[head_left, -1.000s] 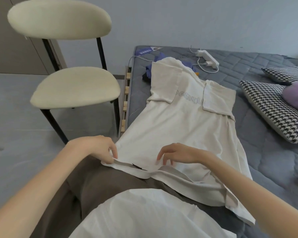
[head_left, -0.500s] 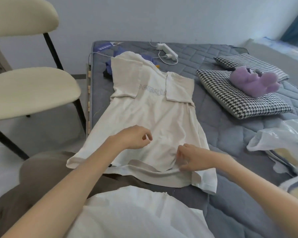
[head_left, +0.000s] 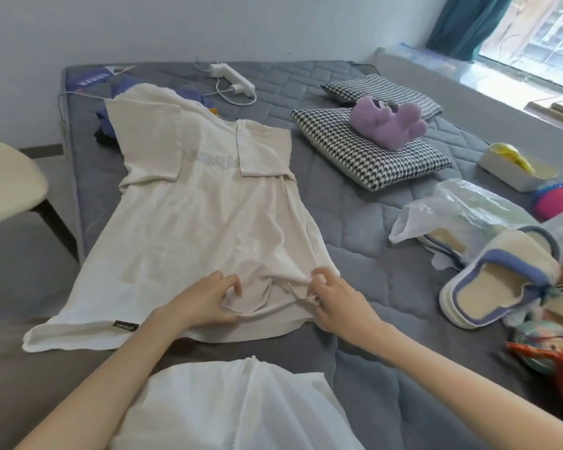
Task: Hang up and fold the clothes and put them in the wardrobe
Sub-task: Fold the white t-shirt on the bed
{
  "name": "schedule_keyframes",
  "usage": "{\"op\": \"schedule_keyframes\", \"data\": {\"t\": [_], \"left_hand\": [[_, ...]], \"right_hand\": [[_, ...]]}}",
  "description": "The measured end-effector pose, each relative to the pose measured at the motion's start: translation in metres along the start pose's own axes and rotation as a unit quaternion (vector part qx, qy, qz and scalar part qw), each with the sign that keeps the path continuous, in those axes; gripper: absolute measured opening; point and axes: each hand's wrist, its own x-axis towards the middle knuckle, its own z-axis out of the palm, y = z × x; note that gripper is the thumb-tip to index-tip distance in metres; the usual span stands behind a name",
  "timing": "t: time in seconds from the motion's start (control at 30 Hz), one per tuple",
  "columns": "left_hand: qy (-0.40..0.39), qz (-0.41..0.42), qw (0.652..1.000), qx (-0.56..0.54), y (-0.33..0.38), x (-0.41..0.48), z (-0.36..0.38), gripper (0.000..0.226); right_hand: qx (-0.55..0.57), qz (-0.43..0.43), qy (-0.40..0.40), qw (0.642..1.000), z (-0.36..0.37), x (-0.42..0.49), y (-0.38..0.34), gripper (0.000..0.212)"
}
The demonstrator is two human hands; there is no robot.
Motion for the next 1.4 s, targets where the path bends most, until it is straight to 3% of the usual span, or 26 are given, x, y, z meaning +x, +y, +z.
{"op": "schedule_keyframes", "data": {"t": [0.07,0.17,0.3,0.37,0.47,0.6,0.7,0.77,0.83,0.93,1.03,1.13,1.23,1.4], "left_hand": [[0.008,0.004,1.000,-0.024,-0.002,0.000,-0.001,0.027],[-0.003,0.005,0.997,-0.074,-0.001,-0.002,-0.002,0.038],[-0.023,0.030,0.990,-0.135,0.005,-0.004,-0.005,0.061],[-0.058,0.047,0.987,-0.145,0.009,-0.002,-0.006,0.066],[-0.130,0.043,0.976,-0.170,0.017,0.000,-0.006,0.065],[-0.169,0.033,0.974,-0.150,0.021,0.002,0.001,0.060],[-0.193,-0.003,0.967,-0.168,0.020,-0.002,0.006,0.051],[-0.157,-0.015,0.973,-0.168,0.017,-0.002,0.003,0.037],[-0.060,-0.011,0.986,-0.155,0.010,0.003,-0.003,0.023],[0.078,-0.033,0.984,-0.159,-0.005,0.009,-0.017,0.008],[0.135,-0.055,0.986,-0.085,-0.022,0.014,-0.028,0.020],[0.068,-0.141,0.987,0.027,-0.041,0.016,-0.030,0.052],[-0.043,-0.230,0.971,0.055,-0.062,0.007,-0.026,0.071],[-0.119,-0.341,0.930,0.074,-0.078,-0.018,-0.025,0.084]], "right_hand": [[0.083,0.036,0.043,0.995,-0.005,0.003,0.007,0.011],[0.219,0.119,0.125,0.960,-0.022,0.004,0.018,0.031],[0.226,0.135,0.208,0.942,-0.039,-0.008,0.035,0.040],[0.167,0.157,0.182,0.956,-0.041,-0.017,0.045,0.037],[0.001,0.190,0.049,0.980,-0.036,-0.030,0.054,0.036],[-0.148,0.210,-0.085,0.963,-0.022,-0.028,0.049,0.024],[-0.208,0.204,-0.152,0.944,-0.020,-0.018,0.043,0.027],[-0.235,0.194,-0.179,0.935,-0.023,-0.011,0.037,0.030],[-0.236,0.176,-0.166,0.941,-0.028,-0.005,0.026,0.030],[-0.186,0.109,-0.060,0.975,-0.030,0.007,0.005,0.032],[-0.092,0.019,0.010,0.996,-0.023,0.024,-0.010,0.043],[-0.064,-0.022,-0.051,0.996,-0.009,0.042,-0.017,0.051],[-0.058,-0.018,-0.128,0.990,0.011,0.053,-0.010,0.054],[-0.067,0.039,-0.094,0.993,0.029,0.053,0.008,0.053]]}}
